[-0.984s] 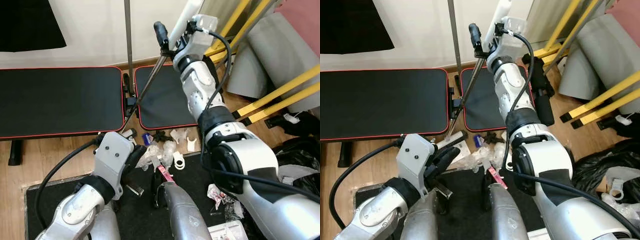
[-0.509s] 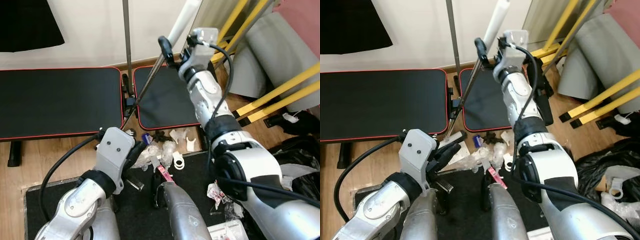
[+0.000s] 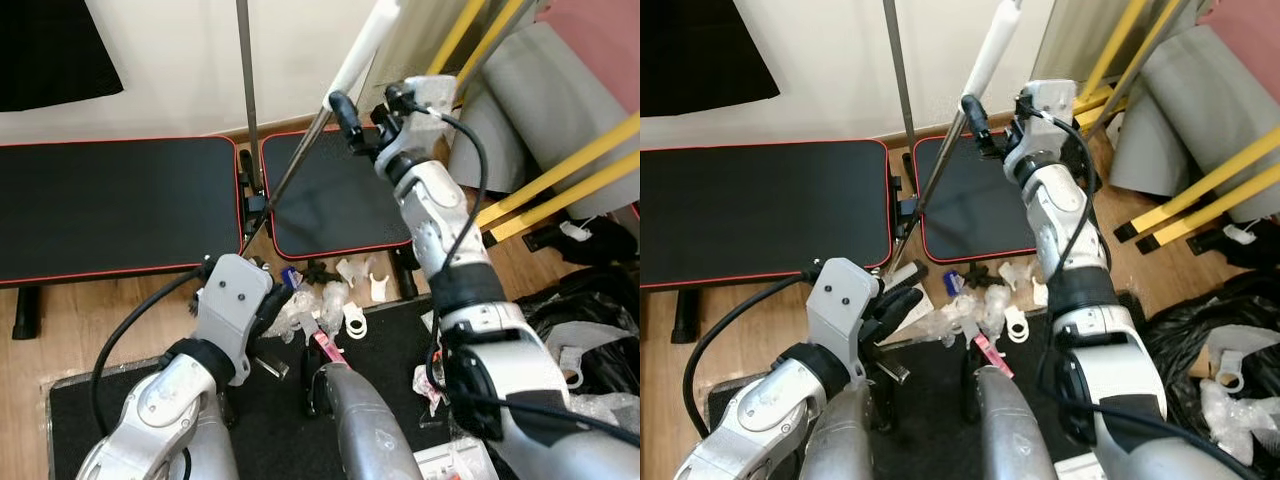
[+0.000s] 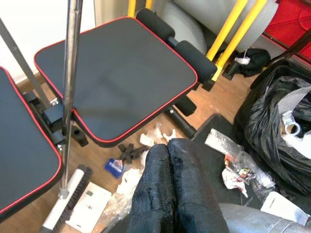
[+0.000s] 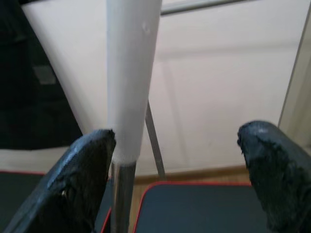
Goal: Sweep floor
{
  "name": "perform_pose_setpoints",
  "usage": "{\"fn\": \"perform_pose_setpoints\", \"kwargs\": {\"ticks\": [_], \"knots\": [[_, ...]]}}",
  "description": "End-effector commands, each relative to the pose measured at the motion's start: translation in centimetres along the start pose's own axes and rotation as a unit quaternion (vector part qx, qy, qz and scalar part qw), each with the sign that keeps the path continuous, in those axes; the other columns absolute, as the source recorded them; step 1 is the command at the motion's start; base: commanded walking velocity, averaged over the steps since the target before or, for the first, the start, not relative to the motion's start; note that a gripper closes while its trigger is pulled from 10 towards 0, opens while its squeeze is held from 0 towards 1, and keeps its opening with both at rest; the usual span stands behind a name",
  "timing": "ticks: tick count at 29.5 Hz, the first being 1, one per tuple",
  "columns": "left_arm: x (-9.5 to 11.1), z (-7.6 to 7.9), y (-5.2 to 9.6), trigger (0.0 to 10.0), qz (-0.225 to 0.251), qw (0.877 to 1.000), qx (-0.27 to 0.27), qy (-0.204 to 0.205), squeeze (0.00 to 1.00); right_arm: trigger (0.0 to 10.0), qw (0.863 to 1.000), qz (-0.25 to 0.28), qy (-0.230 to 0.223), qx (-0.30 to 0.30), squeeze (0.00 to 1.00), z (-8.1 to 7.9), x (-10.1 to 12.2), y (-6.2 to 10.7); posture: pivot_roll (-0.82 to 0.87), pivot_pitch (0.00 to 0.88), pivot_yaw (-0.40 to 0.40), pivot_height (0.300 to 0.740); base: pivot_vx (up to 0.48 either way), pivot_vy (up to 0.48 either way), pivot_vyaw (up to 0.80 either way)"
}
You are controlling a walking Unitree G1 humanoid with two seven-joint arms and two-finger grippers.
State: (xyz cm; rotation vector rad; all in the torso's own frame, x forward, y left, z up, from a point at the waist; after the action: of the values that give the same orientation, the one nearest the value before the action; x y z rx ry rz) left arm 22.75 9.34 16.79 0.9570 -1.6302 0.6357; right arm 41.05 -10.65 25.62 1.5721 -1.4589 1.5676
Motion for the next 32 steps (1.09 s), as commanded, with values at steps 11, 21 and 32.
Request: {"fn": "perform_pose_setpoints", "kwargs": {"ticks": [11, 21, 32], "knots": [[-0.9, 0.6, -0.4, 10.0, -0.008, 1.000, -0.005, 0.010, 0.00, 10.0, 0.999, -0.041, -0.002, 0.000, 1.00, 0.2, -1.2, 3.9, -0.06, 0.346, -0.216, 0.740, 0.000, 0.000, 0.00], [-1.2, 0.2, -0.6, 10.0, -0.005, 1.000, 0.013, 0.026, 0.00, 10.0, 0.995, -0.082, -0.006, -0.051, 0.00, 1.7, -1.9, 8.2, -0.07, 0.313, -0.221, 0.740, 0.000, 0.000, 0.00], [-1.6, 0.1, -0.9, 10.0, -0.010, 1.000, 0.018, 0.023, 0.00, 10.0, 0.992, -0.108, -0.014, -0.070, 0.00, 2.3, -1.9, 11.0, -0.08, 0.293, -0.218, 0.740, 0.000, 0.028, 0.00]]}}
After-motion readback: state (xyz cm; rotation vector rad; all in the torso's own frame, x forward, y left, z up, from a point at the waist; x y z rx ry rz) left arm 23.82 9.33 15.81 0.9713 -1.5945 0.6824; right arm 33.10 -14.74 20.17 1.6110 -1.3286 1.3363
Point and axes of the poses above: a point about 5 cm out from each wrist's last joint towards the gripper, its own y axis pointing back from the gripper into the wrist, its own x axis along the axis of the wrist's last joint, z = x × y, the point moved 3 cm from there along -y, pointing out of the wrist towards the gripper, and after that the axes turned 7 degrees about -y, right-handed, at the moved point
